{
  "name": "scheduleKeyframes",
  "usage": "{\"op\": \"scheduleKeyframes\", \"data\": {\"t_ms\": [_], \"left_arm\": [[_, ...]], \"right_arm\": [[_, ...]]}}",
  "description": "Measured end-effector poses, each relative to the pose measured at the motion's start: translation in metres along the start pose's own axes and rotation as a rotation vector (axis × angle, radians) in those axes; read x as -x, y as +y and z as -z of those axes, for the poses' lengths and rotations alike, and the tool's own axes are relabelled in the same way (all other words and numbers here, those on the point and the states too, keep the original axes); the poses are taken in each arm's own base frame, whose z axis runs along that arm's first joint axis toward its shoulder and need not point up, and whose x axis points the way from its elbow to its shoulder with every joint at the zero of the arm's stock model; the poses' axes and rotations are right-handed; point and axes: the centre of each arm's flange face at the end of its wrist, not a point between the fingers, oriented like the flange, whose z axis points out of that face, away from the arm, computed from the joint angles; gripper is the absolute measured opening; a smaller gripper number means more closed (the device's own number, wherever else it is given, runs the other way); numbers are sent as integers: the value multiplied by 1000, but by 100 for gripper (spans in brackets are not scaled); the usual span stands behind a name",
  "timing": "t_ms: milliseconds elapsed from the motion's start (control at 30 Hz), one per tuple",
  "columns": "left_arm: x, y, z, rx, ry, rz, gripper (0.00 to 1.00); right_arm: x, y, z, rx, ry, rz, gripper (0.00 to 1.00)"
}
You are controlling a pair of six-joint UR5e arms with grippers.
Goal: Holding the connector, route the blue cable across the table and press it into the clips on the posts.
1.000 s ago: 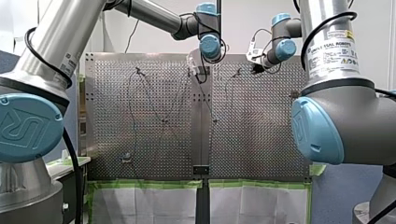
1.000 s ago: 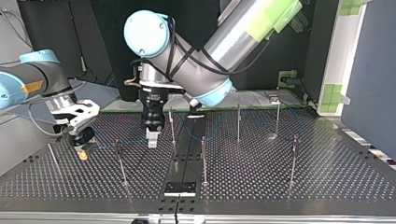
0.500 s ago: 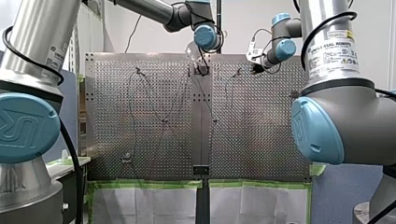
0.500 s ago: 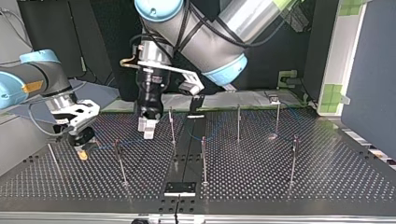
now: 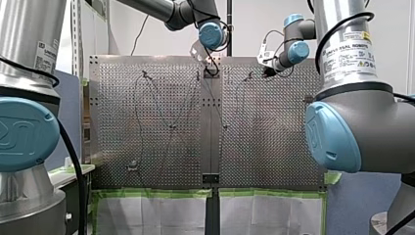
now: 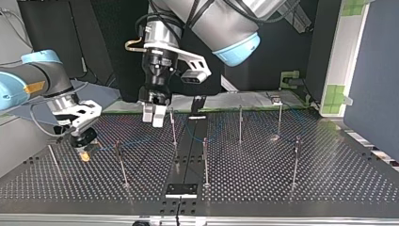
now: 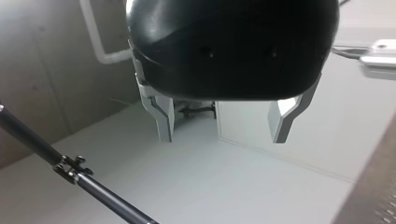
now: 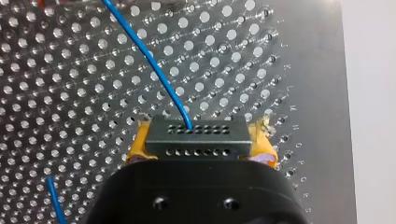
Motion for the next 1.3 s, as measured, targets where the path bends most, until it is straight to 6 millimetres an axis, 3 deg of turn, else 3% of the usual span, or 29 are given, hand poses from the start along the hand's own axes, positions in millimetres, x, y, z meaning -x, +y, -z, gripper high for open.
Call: {"op": "scheduleKeyframes", "data": {"t_ms": [533, 867, 1067, 1300], "left_arm": [[-104, 59, 38, 121, 62, -67, 100], [-167, 106, 68, 150, 126, -126, 100], [-184, 125, 84, 151, 144, -157, 100], [-190, 139, 99, 150, 145, -165, 100]], "right_arm": [[1, -3, -1, -5, 0, 2, 0], [1, -3, -1, -5, 0, 2, 0], [2, -2, -1, -4, -1, 2, 0], [2, -2, -1, -4, 0, 2, 0]]}}
